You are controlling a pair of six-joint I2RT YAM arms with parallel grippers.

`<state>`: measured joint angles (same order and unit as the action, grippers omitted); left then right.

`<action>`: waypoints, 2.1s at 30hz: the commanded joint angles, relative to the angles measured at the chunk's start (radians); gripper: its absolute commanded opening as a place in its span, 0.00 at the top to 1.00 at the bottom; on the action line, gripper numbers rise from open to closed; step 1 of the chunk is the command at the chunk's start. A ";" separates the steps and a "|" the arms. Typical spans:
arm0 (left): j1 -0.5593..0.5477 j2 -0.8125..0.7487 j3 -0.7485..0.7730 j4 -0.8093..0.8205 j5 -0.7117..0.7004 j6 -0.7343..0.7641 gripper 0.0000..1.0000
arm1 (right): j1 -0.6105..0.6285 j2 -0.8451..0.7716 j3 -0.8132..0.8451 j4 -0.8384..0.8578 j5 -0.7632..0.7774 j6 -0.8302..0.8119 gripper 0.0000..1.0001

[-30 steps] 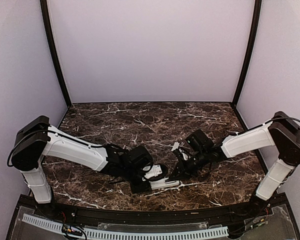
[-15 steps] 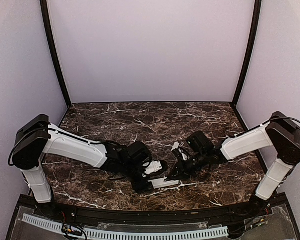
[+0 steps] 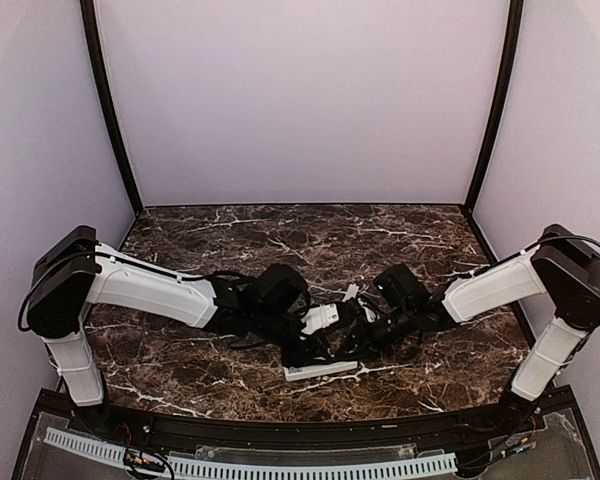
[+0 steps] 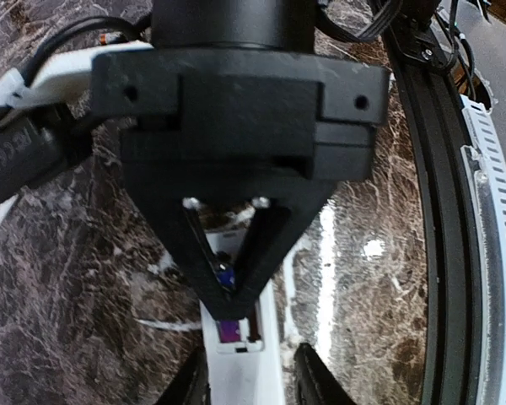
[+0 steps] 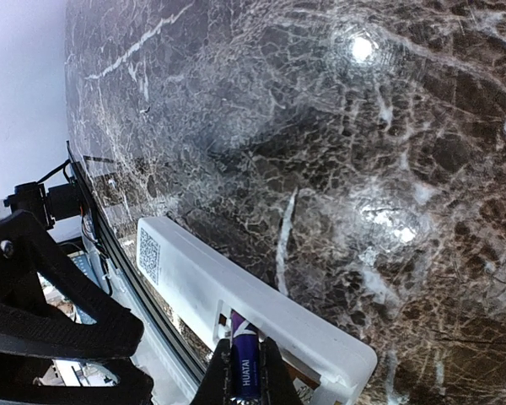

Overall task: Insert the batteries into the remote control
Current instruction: Pass from the right arm to the left

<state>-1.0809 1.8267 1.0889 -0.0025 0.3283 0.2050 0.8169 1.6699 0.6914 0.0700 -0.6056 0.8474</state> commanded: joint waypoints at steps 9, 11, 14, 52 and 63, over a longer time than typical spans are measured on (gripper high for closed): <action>0.025 0.099 0.051 0.038 -0.031 0.154 0.77 | 0.034 0.048 -0.048 -0.078 0.111 -0.009 1.00; 0.025 0.109 0.060 0.018 -0.010 0.164 0.75 | 0.034 0.048 -0.050 -0.073 0.109 -0.008 1.00; 0.026 0.128 0.078 0.008 -0.002 0.174 0.74 | 0.034 0.048 -0.048 -0.077 0.110 -0.013 1.00; -0.024 0.206 0.139 -0.218 -0.068 0.159 0.78 | 0.033 0.033 -0.074 0.030 0.093 0.026 1.00; -0.024 0.206 0.108 -0.263 -0.053 0.182 0.97 | 0.033 0.024 -0.060 0.004 0.096 0.014 1.00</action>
<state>-1.0882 1.9835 1.2392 -0.1295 0.2672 0.3744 0.8242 1.6527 0.6453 0.1352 -0.5922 0.8734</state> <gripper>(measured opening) 0.045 0.064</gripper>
